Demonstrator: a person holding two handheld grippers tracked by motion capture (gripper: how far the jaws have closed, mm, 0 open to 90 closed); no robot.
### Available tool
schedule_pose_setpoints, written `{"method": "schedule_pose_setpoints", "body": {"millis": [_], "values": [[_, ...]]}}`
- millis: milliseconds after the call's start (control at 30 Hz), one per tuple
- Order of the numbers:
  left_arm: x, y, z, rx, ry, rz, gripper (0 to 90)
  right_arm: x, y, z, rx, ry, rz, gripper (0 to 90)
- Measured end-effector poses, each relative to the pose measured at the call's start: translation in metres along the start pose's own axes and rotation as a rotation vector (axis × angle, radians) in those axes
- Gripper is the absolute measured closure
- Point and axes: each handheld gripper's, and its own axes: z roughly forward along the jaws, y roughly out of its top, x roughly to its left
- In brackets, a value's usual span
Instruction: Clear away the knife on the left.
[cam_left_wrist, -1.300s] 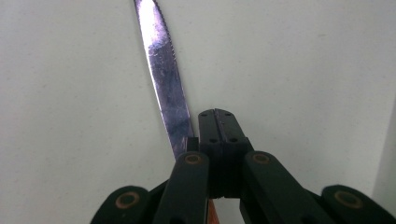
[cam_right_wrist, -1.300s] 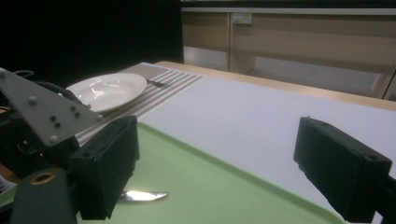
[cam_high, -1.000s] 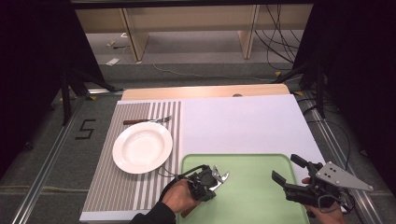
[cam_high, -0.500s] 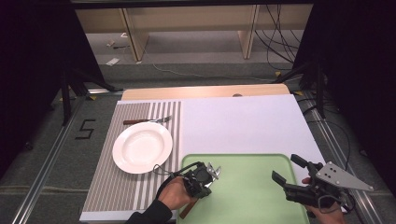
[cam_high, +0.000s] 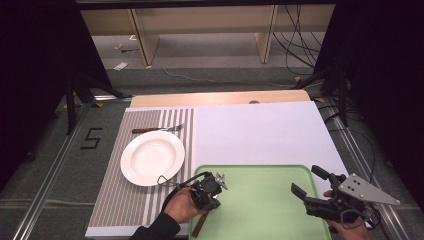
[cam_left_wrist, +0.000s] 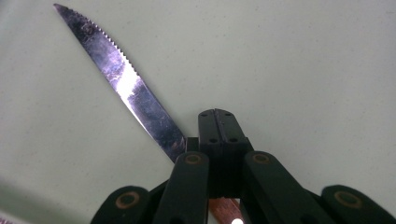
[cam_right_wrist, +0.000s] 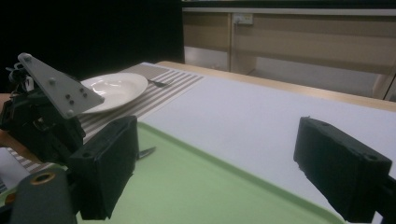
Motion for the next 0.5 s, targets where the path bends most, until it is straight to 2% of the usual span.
{"method": "schedule_pose_setpoints", "body": {"millis": [500], "values": [[0.007, -0.0096, -0.0057, 0.015, 0.007, -0.028, 89.7, 0.0, 0.0001, -0.0005, 0.003, 0.005, -0.001, 15.0]]}}
